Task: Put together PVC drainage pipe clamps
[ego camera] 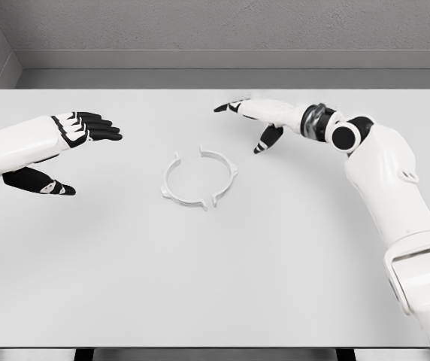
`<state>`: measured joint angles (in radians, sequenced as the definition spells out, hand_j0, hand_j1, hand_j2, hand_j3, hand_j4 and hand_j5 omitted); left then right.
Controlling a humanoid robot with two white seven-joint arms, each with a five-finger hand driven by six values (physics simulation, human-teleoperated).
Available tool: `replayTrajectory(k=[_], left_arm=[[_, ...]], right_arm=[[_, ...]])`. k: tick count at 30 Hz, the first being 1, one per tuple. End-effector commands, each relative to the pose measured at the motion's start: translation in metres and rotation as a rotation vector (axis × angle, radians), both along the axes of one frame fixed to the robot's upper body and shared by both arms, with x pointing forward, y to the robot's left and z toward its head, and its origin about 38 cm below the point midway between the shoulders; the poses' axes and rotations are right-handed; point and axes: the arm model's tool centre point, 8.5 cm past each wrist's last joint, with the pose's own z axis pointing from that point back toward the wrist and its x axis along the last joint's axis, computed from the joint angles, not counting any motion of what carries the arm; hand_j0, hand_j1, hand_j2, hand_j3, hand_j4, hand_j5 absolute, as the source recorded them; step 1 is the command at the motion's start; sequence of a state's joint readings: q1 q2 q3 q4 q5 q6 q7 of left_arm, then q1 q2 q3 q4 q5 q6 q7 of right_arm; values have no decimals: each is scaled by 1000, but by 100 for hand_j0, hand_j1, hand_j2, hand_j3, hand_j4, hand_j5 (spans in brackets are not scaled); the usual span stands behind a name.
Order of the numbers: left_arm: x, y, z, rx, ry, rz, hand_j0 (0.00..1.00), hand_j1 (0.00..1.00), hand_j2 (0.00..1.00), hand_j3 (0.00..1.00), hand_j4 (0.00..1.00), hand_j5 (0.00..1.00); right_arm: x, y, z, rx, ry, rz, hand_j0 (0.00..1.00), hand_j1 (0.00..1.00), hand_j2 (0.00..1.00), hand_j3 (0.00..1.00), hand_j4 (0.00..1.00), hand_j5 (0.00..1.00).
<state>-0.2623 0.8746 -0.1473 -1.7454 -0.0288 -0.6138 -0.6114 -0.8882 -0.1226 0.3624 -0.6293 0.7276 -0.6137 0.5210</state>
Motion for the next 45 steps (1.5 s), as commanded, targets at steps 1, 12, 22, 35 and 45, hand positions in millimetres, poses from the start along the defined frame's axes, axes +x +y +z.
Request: replayTrajectory(k=[1,12,22,35,45], left_arm=[[0,1,1,-7,1,4,100,100,100,100,100,100],[0,1,1,-5,4,3,100,100,100,100,100,100],[0,2,2,-2,1,5,100,100,100,100,100,100],[0,-2,1,-12,0,-3,100,100,100,100,100,100],[0,-3,0,-14,2,-7,100,100,100,100,100,100]], right_arm=[[-1,1,-2,11,7,-2,100,100,100,100,100,100],[-13,26,-19,-25,47,65,100,100,100,100,100,100],[-8,26,8,-33,-29,86,100,100,100,100,100,100],[-13,13,12,-89,-53,107,100,100,100,100,100,100],[-23,46,6,-119,-45,191,100,100,100,100,100,100]])
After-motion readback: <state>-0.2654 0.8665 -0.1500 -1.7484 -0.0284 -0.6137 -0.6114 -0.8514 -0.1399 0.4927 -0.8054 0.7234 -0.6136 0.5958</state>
